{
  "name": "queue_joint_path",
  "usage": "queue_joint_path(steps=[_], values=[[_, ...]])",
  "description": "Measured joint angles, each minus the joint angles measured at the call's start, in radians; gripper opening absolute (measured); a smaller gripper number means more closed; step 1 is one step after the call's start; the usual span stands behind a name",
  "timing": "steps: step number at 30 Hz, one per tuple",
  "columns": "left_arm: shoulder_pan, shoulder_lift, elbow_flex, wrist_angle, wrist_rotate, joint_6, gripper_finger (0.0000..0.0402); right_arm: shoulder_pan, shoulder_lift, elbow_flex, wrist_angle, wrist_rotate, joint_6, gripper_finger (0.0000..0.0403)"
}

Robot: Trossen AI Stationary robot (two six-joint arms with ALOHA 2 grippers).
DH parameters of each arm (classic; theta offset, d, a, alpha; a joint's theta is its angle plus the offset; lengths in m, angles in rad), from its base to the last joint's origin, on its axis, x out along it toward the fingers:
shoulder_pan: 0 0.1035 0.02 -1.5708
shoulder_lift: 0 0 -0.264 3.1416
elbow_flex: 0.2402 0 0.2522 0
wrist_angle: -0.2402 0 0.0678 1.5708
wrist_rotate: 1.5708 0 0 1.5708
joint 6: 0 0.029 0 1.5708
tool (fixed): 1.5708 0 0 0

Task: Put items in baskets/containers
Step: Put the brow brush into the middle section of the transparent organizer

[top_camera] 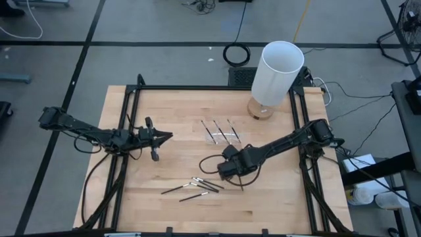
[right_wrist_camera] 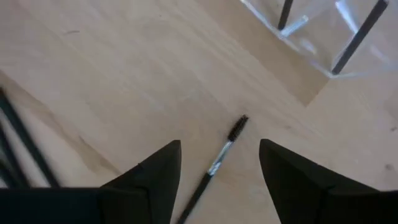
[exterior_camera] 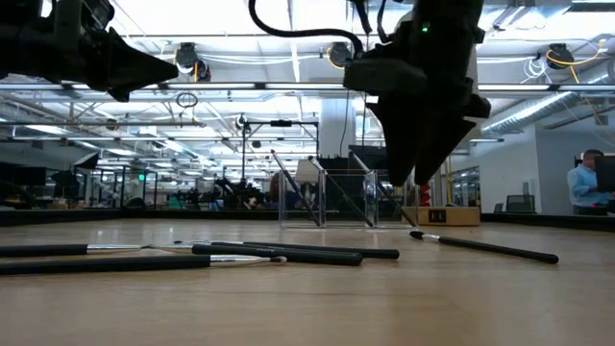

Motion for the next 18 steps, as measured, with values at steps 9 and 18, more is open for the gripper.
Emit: queue_joint_path(steps=[9,18], values=[[0.000,0.000,0.000,-0.001,0.001,0.003,0.0042,-0.011,0.000,-0.039,0.046,-0.003,0.111,0.0205],[0.000,0.000,0.000,0.001,0.001,0.052,0.0042,-0.011,-0.003,-0.236,0.338,-0.107,0.175,0.0204]])
